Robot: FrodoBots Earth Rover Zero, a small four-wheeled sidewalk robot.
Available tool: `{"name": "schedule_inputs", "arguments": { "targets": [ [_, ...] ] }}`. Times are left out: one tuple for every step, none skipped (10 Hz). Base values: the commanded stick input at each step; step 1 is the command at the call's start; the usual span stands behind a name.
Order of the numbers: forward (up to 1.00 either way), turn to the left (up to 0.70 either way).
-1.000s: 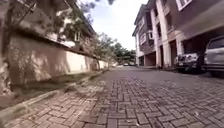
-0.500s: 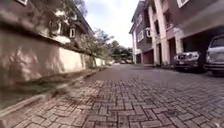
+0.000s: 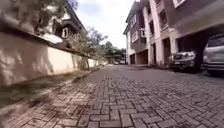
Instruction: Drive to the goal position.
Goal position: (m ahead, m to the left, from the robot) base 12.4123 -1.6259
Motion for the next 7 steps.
{"name": "schedule_inputs", "arguments": {
  "targets": [
    [0.7, 0.03],
    [0.7, 0.03],
    [0.7, 0.03],
    [0.7, 0.03],
    [0.7, 0.03],
    [0.7, 0.03],
    [0.7, 0.03]
  ]
}}
